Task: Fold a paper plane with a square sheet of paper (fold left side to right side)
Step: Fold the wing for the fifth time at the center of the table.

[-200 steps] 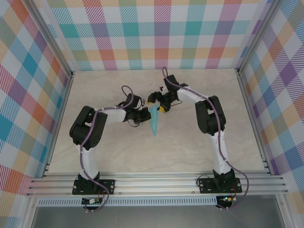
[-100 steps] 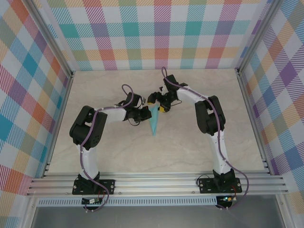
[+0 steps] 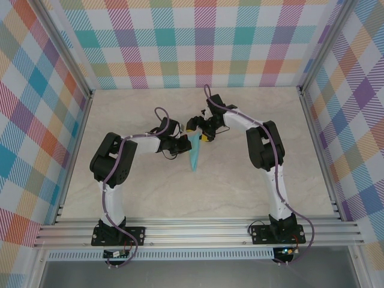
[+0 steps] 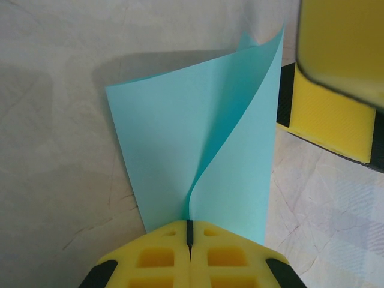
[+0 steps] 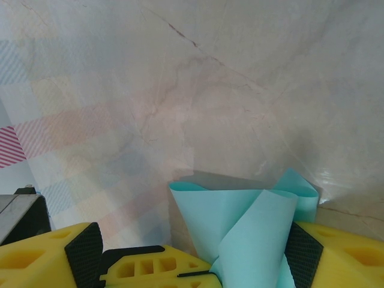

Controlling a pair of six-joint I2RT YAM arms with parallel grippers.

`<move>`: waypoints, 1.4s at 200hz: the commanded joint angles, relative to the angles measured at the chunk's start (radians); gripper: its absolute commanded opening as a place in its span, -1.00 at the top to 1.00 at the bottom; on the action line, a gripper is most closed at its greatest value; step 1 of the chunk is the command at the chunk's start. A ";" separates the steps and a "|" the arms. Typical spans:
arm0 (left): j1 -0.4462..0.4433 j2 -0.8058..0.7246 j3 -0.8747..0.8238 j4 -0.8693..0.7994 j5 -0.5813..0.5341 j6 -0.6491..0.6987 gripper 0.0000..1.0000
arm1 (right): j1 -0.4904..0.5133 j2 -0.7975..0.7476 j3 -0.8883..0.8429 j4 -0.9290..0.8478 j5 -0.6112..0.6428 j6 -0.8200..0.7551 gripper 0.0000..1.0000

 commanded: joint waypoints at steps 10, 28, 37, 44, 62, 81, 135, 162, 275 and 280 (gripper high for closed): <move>0.017 0.044 -0.016 0.010 0.005 -0.002 1.00 | -0.023 -0.043 0.019 -0.021 -0.007 -0.009 -0.66; 0.015 0.051 -0.025 0.017 0.004 -0.007 1.00 | -0.042 -0.085 0.016 -0.021 -0.008 -0.010 -0.70; 0.015 0.052 -0.027 0.018 0.003 -0.007 1.00 | -0.052 -0.111 0.011 -0.023 -0.004 -0.016 -0.73; 0.015 0.052 -0.030 0.018 0.004 -0.009 1.00 | -0.058 -0.133 0.000 -0.027 0.002 -0.022 -0.75; 0.015 0.052 -0.029 0.016 0.001 -0.009 1.00 | -0.071 -0.201 -0.056 -0.034 0.022 -0.040 -0.75; 0.015 0.051 -0.027 0.014 -0.001 -0.009 1.00 | -0.078 -0.287 -0.164 -0.008 0.003 -0.053 -0.57; 0.015 0.043 -0.029 0.004 -0.009 -0.005 1.00 | -0.045 -0.471 -0.585 0.205 -0.143 0.026 0.54; 0.015 0.040 -0.026 -0.005 -0.015 -0.001 1.00 | 0.014 -0.472 -0.691 0.316 -0.162 0.084 0.77; 0.014 0.041 -0.016 -0.011 -0.018 0.000 1.00 | 0.101 -0.328 -0.608 0.320 -0.117 0.087 0.75; 0.014 0.040 -0.016 -0.011 -0.018 -0.001 1.00 | 0.102 -0.325 -0.602 0.312 -0.116 0.084 0.75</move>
